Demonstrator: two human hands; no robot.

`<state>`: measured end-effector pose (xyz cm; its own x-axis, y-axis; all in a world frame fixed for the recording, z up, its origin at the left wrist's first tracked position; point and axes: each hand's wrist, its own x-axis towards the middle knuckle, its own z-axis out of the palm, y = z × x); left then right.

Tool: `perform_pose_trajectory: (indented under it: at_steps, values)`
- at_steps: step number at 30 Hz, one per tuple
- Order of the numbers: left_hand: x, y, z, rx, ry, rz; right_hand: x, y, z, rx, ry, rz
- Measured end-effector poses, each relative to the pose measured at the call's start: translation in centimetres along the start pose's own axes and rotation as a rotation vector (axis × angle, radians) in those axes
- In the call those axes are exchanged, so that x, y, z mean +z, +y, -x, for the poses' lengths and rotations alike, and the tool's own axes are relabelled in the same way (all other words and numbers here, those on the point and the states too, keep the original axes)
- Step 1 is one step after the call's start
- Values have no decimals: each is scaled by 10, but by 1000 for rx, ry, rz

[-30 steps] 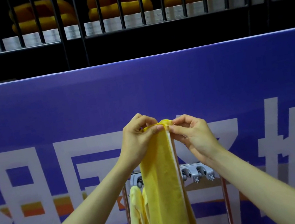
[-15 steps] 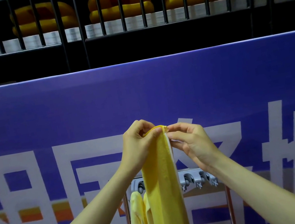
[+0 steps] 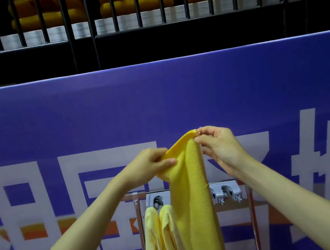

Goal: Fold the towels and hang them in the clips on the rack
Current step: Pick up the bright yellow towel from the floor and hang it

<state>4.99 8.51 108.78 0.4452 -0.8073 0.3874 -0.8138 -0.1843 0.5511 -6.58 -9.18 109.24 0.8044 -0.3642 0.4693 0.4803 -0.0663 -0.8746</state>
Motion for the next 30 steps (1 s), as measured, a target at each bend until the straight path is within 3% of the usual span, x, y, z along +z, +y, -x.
perform_pose_trajectory:
  at_steps: [6, 10, 16, 26, 30]
  values:
    - [-24, -9, 7, 32, -123, -450, -14, 1, 2, 19, -10, -41]
    - [-20, -11, 8, 8, -10, -485, -18, 10, 8, 34, -1, -7]
    - [-7, -7, 5, -125, -54, -737, -17, 26, 18, 38, 25, 128]
    - [0, -9, 8, -166, -20, -622, -21, 35, 28, 66, 68, 134]
    - [8, -12, 12, -208, 123, -491, -19, 40, 30, 91, 71, 110]
